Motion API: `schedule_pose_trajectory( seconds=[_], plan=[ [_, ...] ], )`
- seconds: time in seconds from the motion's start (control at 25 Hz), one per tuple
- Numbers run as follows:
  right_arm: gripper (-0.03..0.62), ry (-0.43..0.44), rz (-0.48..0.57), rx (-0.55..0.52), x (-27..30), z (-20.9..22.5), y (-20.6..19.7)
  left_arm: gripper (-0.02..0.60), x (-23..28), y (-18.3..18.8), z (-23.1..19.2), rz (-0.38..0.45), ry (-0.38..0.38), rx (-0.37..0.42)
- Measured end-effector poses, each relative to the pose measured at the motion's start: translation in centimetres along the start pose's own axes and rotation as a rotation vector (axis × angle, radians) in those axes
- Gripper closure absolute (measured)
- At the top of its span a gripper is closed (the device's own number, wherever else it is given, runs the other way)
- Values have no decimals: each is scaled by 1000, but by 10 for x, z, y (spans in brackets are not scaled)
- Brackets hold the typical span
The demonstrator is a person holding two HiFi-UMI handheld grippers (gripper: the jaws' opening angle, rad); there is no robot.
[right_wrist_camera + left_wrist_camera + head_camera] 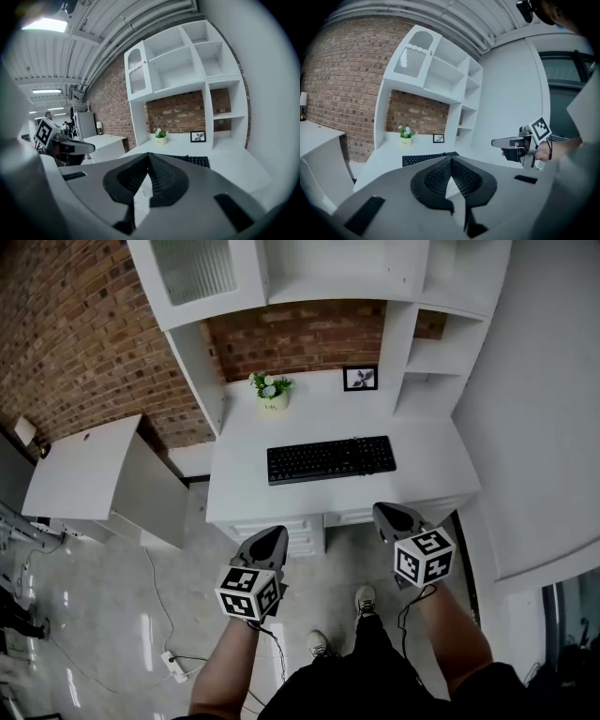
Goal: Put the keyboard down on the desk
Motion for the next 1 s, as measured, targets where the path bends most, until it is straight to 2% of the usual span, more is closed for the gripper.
schedule_pose_trajectory(
  seconds=[0.24,0.44,0.68,1.0],
  plan=[
    [577,-52,33,6,-44,-19,-4,563,-31,-2,20,21,-40,20],
    [577,-63,50,6,-71,-28,-5,564,-47,-2,38,34,-51,16],
    [577,-45,62,6,-101,-21,-6,563,-55,-5,69,52,-36,-7],
    [577,18,74,0,-146,7,-6,563,-52,-5,133,74,8,-19]
  ],
)
Point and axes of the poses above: the fingertips, and each gripper's own axes: x forward along the fingers, z to its right, y out of its top, the point moved 5 cm from there along -x, backward along the fingers, and after that the axes turned 7 degrees about -y, right-handed, at the moved point
